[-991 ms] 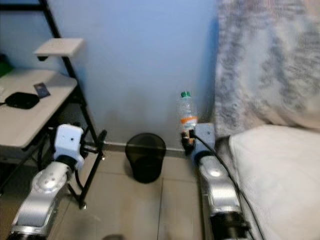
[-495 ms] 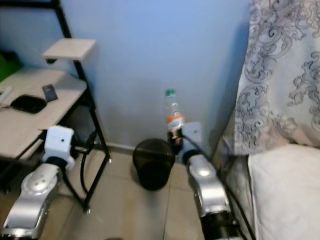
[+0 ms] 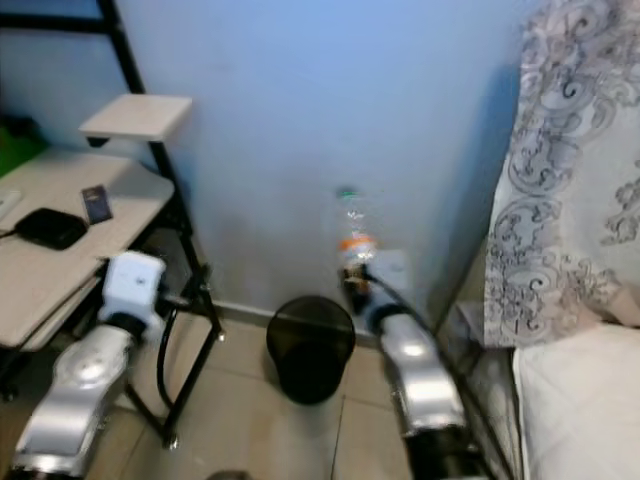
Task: Clean up the room
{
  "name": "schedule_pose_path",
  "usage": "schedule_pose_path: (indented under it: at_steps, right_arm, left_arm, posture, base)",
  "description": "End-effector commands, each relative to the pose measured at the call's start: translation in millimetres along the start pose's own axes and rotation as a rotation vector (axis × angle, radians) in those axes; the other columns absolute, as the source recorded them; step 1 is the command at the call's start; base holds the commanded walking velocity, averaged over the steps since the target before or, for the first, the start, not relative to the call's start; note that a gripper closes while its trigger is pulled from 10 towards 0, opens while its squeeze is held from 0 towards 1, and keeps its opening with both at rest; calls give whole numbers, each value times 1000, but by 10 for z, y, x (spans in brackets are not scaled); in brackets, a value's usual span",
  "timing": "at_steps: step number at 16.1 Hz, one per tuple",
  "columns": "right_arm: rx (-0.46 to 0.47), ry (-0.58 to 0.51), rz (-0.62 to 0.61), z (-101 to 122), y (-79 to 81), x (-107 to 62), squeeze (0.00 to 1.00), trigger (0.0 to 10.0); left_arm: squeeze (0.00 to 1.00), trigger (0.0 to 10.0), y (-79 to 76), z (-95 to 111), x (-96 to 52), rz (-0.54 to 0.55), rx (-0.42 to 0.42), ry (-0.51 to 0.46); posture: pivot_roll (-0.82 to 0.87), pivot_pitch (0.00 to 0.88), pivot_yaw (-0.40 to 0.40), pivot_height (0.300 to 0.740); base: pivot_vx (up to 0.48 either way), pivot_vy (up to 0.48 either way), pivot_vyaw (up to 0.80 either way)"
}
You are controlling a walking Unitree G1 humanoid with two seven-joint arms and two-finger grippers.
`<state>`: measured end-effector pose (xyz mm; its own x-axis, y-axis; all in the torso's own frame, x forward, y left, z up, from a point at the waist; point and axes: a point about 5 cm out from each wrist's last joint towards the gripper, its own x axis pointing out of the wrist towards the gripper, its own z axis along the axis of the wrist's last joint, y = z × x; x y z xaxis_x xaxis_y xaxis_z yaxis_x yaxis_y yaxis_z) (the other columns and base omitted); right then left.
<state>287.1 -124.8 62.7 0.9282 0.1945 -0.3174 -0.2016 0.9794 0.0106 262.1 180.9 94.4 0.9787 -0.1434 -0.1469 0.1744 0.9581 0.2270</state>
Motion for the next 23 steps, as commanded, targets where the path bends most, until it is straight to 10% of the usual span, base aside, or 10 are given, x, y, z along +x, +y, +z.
schedule_pose_path:
  at_steps: [1, 15, 23]
  right_arm:
    - [-17, 9, -24, 9, -113, -9, 0, 10000]
    - [-260, 223, 54, -299, -185, 68, 0, 10000]
    - [-375, 437, 45, -588, -330, 238, 0, 10000]
  left_arm:
    - [0, 10000, -60, 28, 13, -26, 4, -10]
    - [0, 10000, -138, -41, -14, -122, 52, 22]
    - [0, 10000, -369, -112, -163, -726, 109, 86]
  posture:
    - [164, 0, 42, 740]
    - [165, 0, 42, 740]
    - [181, 0, 5, 740]
  base:
    - [349, 0, 0]
    - [340, 0, 171]
    - [0, 0, 0]
